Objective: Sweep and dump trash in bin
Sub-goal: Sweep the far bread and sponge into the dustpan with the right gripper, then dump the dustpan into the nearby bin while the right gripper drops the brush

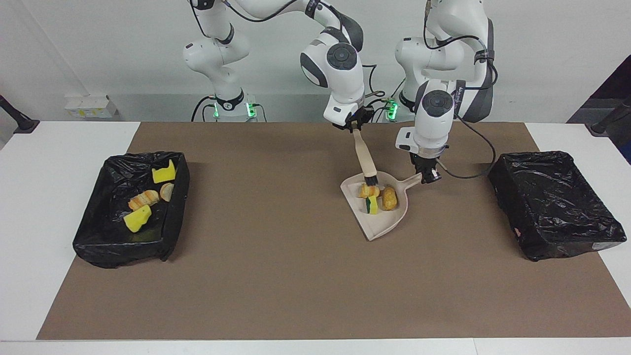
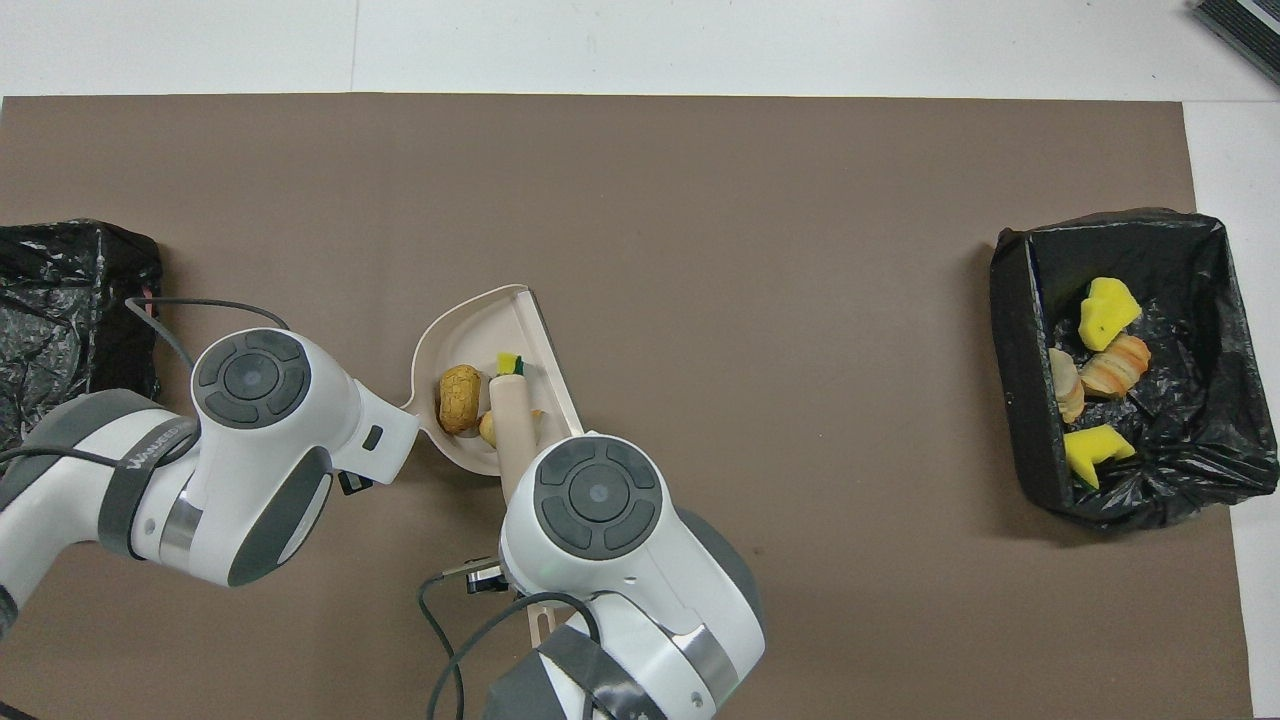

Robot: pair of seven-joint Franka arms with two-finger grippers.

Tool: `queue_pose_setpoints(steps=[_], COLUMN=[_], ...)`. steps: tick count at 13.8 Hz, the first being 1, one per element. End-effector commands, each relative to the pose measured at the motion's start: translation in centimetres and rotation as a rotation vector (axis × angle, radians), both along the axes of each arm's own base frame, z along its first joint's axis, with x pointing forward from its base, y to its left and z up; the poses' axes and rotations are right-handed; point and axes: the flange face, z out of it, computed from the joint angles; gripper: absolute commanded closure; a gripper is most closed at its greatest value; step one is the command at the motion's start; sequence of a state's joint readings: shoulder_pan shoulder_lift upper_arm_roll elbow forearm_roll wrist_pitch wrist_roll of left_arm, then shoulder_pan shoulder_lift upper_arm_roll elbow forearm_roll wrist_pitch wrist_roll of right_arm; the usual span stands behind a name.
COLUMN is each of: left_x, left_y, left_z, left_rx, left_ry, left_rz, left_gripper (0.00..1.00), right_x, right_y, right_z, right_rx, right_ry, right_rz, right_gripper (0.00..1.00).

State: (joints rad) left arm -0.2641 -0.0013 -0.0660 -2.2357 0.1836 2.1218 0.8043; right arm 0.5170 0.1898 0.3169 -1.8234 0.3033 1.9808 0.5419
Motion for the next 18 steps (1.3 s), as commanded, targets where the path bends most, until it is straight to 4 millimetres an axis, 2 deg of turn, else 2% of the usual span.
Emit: queue_pose_setpoints(steps=[1, 4, 5, 7, 8, 10, 11, 12, 14, 16, 18], left_x=[0.2, 1.1, 1.6, 2.7, 3.1, 4.1, 4.5, 4.9, 5.4, 5.5, 5.5], left_y=[1.1, 1.7, 3.4, 5.4, 7.4, 10.8, 11.8, 13.6, 17.8, 21.9, 26.7], left_z=[0.8, 2.6, 2.8, 4.2, 5.0, 8.3, 10.2, 11.7, 14.5, 16.3, 17.9], left_rx=[-0.051, -0.068, -0.068, -0.073, -0.067, -0.055, -0.049, -0.046, -0.064, -0.11, -0.109], left_ry=[-0.016, -0.038, -0.044, -0.066, -0.061, -0.049, -0.041, -0.036, -0.052, -0.073, -0.089], left_rz=[0.069, 0.092, 0.127, 0.169, 0.211, 0.282, 0.31, 0.35, 0.436, 0.522, 0.481], left_gripper=[1.0, 1.0, 1.0, 1.0, 1.0, 1.0, 1.0, 1.0, 1.0, 1.0, 1.0], right_x=[0.0, -0.2, -1.0, -3.0, -3.8, -5.2, -6.1, -7.6, -10.4, -12.5, -13.2], right_y=[-0.8, -3.5, -4.2, -5.5, -5.9, -5.5, -4.7, -3.9, -3.1, -2.4, -2.2], right_z=[-0.3, 0.0, -0.3, -1.2, -1.5, -1.9, -2.2, -3.0, -5.9, -7.8, -9.2], right_rx=[-0.029, -0.091, -0.113, -0.149, -0.166, -0.194, -0.202, -0.226, -0.264, -0.264, -0.256], right_ry=[0.009, 0.027, 0.038, 0.05, 0.054, 0.064, 0.075, 0.088, 0.084, 0.073, 0.061], right_rz=[-0.009, -0.005, -0.004, -0.012, -0.027, -0.084, -0.099, -0.108, -0.186, -0.189, -0.193], right_gripper=[1.0, 1.0, 1.0, 1.0, 1.0, 1.0, 1.0, 1.0, 1.0, 1.0, 1.0])
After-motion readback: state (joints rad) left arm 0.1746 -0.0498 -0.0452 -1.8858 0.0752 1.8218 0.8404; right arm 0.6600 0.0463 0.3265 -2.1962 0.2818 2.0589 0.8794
